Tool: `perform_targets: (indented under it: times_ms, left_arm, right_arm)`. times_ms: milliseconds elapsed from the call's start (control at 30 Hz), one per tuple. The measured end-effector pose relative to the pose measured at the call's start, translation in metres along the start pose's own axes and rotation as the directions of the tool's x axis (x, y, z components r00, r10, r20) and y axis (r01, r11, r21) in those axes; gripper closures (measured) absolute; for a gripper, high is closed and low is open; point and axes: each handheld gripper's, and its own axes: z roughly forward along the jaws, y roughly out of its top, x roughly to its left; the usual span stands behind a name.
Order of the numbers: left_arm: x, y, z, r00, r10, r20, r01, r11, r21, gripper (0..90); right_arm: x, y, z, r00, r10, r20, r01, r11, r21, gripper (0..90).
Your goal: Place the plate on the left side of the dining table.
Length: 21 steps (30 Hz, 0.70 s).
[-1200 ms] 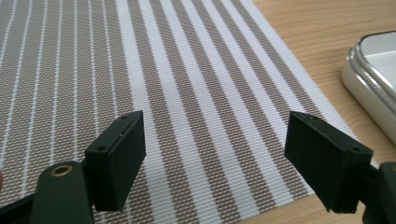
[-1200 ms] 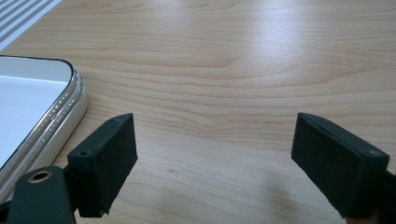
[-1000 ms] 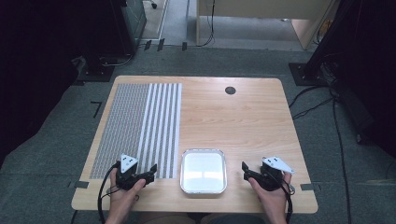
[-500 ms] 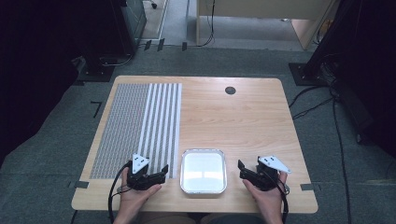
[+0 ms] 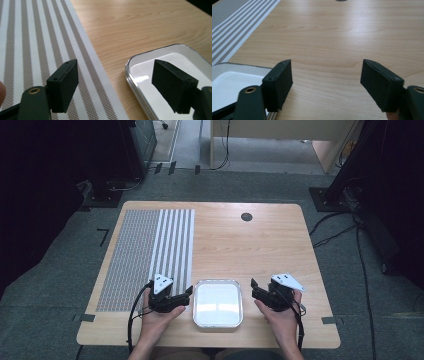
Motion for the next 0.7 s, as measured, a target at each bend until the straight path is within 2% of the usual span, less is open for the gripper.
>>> perform_targets:
  times_ms: [100, 133, 267, 400, 433, 500, 567, 600, 633, 667, 700]
  left_arm:
    - [-0.003, -0.001, 0.002, 1.0000, 0.005, 0.006, -0.005, 0.9999, 0.011, 23.9]
    - [-0.007, -0.003, 0.004, 0.9999, 0.016, 0.006, -0.016, 0.9993, 0.034, 24.8]
    - [-0.010, -0.009, 0.005, 0.9994, -0.021, 0.028, 0.020, 0.9984, 0.052, 30.7]
    - [-0.014, -0.012, 0.006, 0.9987, -0.039, 0.032, 0.036, 0.9968, 0.071, 35.9]
    - [-0.017, -0.013, 0.006, 0.9990, -0.029, 0.034, 0.026, 0.9972, 0.071, 36.8]
    - [-0.022, -0.015, 0.006, 0.9998, 0.008, 0.019, -0.009, 0.9972, 0.075, 39.9]
    - [-0.026, -0.017, 0.005, 0.9991, 0.038, -0.021, -0.036, 0.9961, 0.081, 43.4]
    - [-0.026, -0.017, 0.005, 0.9991, 0.033, -0.028, -0.030, 0.9962, 0.082, 46.6]
    - [-0.026, -0.017, 0.005, 0.9993, 0.026, -0.027, -0.024, 0.9965, 0.080, 48.8]
    - [-0.027, -0.018, 0.005, 0.9991, 0.030, -0.030, -0.028, 0.9962, 0.083, 51.5]
    - [-0.028, -0.018, 0.005, 0.9988, 0.037, -0.033, -0.034, 0.9958, 0.085, 53.0]
  right_arm:
    - [0.003, 0.004, 0.001, 0.9999, 0.011, -0.007, -0.011, 1.000, -0.018, 30.0]
    - [0.005, 0.004, 0.000, 0.9998, 0.013, -0.015, -0.013, 0.999, -0.033, 31.9]
    - [0.012, 0.000, -0.002, 0.9995, -0.021, -0.022, 0.020, 0.998, -0.054, 37.5]
    - [0.015, -0.011, -0.002, 0.9991, -0.020, -0.038, 0.019, 0.999, -0.038, 49.7]
    - [0.015, -0.013, -0.002, 0.9991, -0.016, -0.040, 0.014, 0.999, -0.039, 52.8]
    - [0.014, -0.016, -0.001, 0.9966, 0.004, -0.083, -0.006, 1.000, -0.030, 58.2]
    - [0.012, -0.018, 0.001, 0.9842, 0.024, -0.176, -0.026, 1.000, -0.004, 62.3]
    - [0.012, -0.020, 0.003, 0.9714, 0.042, -0.234, -0.039, 0.999, 0.016, 64.9]
    - [0.012, -0.022, 0.005, 0.9645, 0.053, -0.259, -0.047, 0.998, 0.031, 68.7]
    - [0.013, -0.023, 0.005, 0.9616, 0.056, -0.269, -0.046, 0.998, 0.043, 71.1]
    - [0.015, -0.024, 0.005, 0.9624, 0.049, -0.267, -0.039, 0.998, 0.044, 72.7]
